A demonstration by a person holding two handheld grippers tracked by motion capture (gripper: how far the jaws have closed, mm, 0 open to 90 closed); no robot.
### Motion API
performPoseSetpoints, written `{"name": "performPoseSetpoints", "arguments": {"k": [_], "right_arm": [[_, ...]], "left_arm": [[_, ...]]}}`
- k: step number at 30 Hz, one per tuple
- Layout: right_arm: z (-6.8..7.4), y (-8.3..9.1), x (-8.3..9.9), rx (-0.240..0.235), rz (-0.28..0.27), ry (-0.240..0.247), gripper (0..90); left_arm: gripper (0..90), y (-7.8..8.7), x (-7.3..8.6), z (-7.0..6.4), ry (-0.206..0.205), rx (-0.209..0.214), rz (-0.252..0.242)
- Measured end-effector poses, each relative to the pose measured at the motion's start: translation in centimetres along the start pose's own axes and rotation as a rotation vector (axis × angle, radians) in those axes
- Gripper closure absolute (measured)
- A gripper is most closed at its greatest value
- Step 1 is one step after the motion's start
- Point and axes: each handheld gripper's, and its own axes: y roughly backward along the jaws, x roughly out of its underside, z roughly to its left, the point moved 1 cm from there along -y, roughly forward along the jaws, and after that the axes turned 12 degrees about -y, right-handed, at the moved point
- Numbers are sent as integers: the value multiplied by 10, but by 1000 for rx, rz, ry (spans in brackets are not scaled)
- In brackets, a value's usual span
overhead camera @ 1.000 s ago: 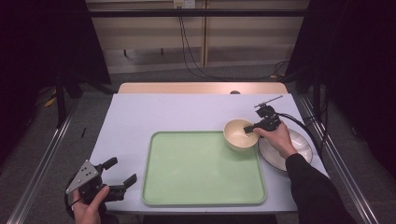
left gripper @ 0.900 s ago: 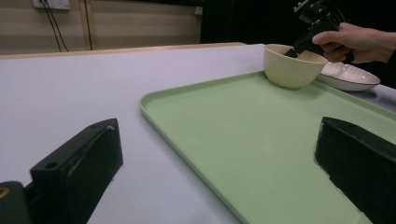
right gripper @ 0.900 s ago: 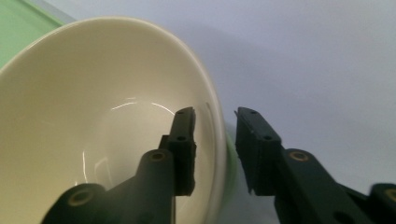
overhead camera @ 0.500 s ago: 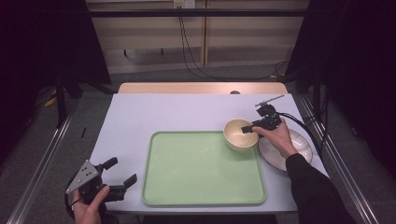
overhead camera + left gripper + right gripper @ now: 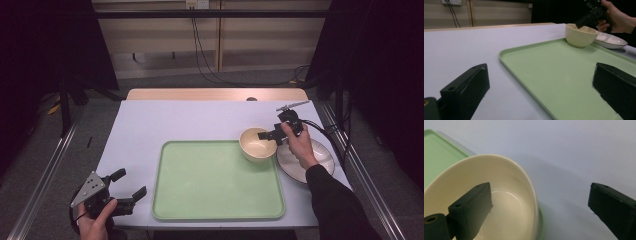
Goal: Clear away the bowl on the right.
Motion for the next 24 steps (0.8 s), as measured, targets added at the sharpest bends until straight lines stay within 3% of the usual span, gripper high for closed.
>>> {"name": "performPoseSetpoints", "arguments": {"k": [4,12,17,20,24], "right_arm": [[1,4,0,-22,-16,-7,44],[3,14,4,64,-123,29,32],[3,22,6,52,-111,34,30],[5,29,9,66,-130,34,26],[3,37,11,50,-145,23,25]], "left_arm": [[11,0,0,0,3,-2,1],[11,0,0,0,10,-5,-2],[11,0,0,0,11,-4,-3],[11,0,0,0,15,-3,-5],[11,0,0,0,16,-5,-5]]}}
